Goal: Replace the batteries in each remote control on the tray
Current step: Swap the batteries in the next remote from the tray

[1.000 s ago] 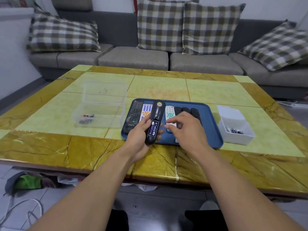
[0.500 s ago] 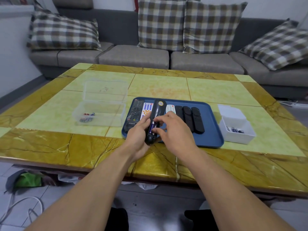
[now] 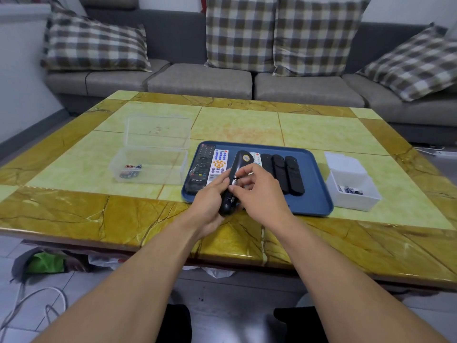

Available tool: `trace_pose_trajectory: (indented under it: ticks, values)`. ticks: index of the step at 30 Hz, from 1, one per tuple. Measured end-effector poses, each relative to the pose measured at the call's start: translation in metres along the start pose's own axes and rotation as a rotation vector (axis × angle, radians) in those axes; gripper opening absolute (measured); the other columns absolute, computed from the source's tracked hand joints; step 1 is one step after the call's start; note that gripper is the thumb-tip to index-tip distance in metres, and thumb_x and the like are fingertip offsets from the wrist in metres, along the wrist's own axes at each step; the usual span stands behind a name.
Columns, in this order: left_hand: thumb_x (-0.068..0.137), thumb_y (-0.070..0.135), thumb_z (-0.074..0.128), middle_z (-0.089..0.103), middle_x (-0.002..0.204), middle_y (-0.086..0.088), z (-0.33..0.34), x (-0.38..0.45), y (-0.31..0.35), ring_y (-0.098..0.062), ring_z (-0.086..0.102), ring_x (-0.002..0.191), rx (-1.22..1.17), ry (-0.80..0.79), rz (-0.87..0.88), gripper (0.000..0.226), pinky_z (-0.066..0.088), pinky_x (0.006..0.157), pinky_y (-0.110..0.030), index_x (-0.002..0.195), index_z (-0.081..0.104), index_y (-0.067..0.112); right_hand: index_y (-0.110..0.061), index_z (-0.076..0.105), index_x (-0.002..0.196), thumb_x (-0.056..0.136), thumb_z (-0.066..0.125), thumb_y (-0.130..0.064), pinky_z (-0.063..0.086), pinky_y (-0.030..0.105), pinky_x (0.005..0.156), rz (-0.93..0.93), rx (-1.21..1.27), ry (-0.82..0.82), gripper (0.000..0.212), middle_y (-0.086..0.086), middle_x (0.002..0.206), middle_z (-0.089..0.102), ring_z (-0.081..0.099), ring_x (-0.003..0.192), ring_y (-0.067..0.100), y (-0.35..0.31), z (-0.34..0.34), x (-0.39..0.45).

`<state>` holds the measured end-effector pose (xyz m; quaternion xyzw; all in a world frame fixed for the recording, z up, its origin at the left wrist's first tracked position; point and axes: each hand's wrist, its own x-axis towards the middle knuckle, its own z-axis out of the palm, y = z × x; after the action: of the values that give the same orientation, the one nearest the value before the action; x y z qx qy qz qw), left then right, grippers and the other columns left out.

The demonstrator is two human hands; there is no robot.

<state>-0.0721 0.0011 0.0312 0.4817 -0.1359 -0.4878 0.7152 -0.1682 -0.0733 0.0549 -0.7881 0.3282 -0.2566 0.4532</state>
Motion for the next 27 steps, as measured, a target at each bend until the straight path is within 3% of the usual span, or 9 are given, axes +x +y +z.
trace_pose_trajectory:
  ticks: [4, 7, 9, 11, 13, 15, 18, 23, 27]
  values:
    - [0.110, 0.019, 0.033, 0.072, 0.098, -0.010, -0.003, 0.001, 0.000, -0.022, 0.067, 0.076, 0.018, 0.013, 0.023, 0.037, 0.051, 0.072, -0.036, 0.132, 0.062, 0.024, -0.020, 0.069, 0.106, 0.093, 0.062, -0.007, 0.054, 0.022, 0.063, 0.152, 0.399, 0.084, 0.020, 0.007, 0.094, 0.071, 0.065, 0.072, 0.011, -0.007, -0.012, 0.005]
    - [0.109, 0.022, 0.034, 0.073, 0.105, -0.012, -0.005, 0.002, 0.003, -0.023, 0.068, 0.077, 0.055, 0.039, 0.036, 0.036, 0.053, 0.062, -0.031, 0.137, 0.057, 0.027, -0.007, 0.069, 0.104, 0.095, 0.050, 0.000, 0.049, 0.025, 0.052, 0.371, 0.848, 0.081, 0.023, 0.005, 0.073, 0.062, 0.064, 0.063, 0.020, -0.012, -0.023, 0.006]
    - [0.109, 0.024, 0.036, 0.074, 0.107, -0.011, -0.005, 0.003, 0.004, -0.021, 0.070, 0.078, 0.090, 0.053, 0.041, 0.035, 0.053, 0.061, -0.031, 0.137, 0.057, 0.030, -0.003, 0.066, 0.100, 0.092, 0.045, 0.001, 0.034, 0.022, 0.040, 0.479, 0.927, 0.027, 0.023, 0.003, 0.064, 0.048, 0.047, 0.048, 0.016, -0.010, -0.024, 0.004]
    - [0.109, 0.024, 0.038, 0.074, 0.103, -0.008, -0.005, 0.004, 0.003, -0.021, 0.069, 0.079, 0.111, 0.056, 0.043, 0.035, 0.052, 0.063, -0.031, 0.137, 0.057, 0.030, -0.010, 0.068, 0.092, 0.092, 0.045, -0.007, 0.022, 0.023, 0.039, 0.407, 0.614, -0.047, 0.023, -0.004, 0.055, 0.044, 0.032, 0.043, 0.011, -0.009, -0.023, 0.002]
    - [0.108, 0.026, 0.041, 0.075, 0.104, -0.005, -0.004, 0.004, 0.002, -0.021, 0.067, 0.085, 0.107, 0.046, 0.033, 0.034, 0.050, 0.071, -0.034, 0.136, 0.060, 0.028, -0.023, 0.073, 0.086, 0.093, 0.052, -0.019, 0.028, 0.019, 0.042, 0.136, 0.048, -0.103, 0.022, -0.014, 0.047, 0.047, 0.038, 0.042, 0.005, -0.008, -0.022, -0.002]
    - [0.107, 0.026, 0.043, 0.076, 0.108, -0.003, -0.002, 0.003, 0.002, -0.020, 0.066, 0.092, 0.068, 0.034, 0.008, 0.033, 0.050, 0.078, -0.036, 0.132, 0.064, 0.025, -0.033, 0.075, 0.093, 0.091, 0.061, -0.026, 0.030, 0.017, 0.047, -0.101, -0.312, -0.168, 0.015, -0.015, 0.048, 0.047, 0.044, 0.048, 0.002, -0.003, -0.020, -0.006]
    - [0.108, 0.023, 0.039, 0.077, 0.102, 0.000, -0.003, 0.003, 0.002, -0.019, 0.066, 0.090, 0.040, 0.007, -0.046, 0.032, 0.050, 0.077, -0.034, 0.117, 0.070, 0.028, -0.042, 0.075, 0.099, 0.089, 0.066, -0.037, 0.030, 0.023, 0.052, -0.181, -0.490, -0.189, 0.014, -0.017, 0.054, 0.045, 0.045, 0.061, 0.005, 0.002, -0.016, -0.007]
    - [0.109, 0.024, 0.035, 0.075, 0.114, -0.002, -0.005, 0.001, -0.001, -0.024, 0.059, 0.105, 0.097, -0.012, -0.121, 0.037, 0.058, 0.077, -0.037, 0.125, 0.068, 0.028, -0.053, 0.073, 0.096, 0.086, 0.066, -0.048, 0.048, 0.028, 0.065, -0.202, -0.609, -0.237, 0.014, -0.018, 0.081, 0.066, 0.059, 0.080, 0.008, 0.000, -0.021, -0.002]
    - [0.109, 0.022, 0.033, 0.072, 0.121, -0.005, -0.005, 0.001, -0.002, -0.023, 0.061, 0.104, 0.106, 0.016, -0.144, 0.039, 0.058, 0.074, -0.037, 0.125, 0.069, 0.027, -0.054, 0.072, 0.096, 0.083, 0.064, -0.048, 0.048, 0.028, 0.068, -0.237, -0.754, -0.258, 0.017, -0.015, 0.089, 0.070, 0.060, 0.084, 0.011, -0.008, -0.022, -0.002]
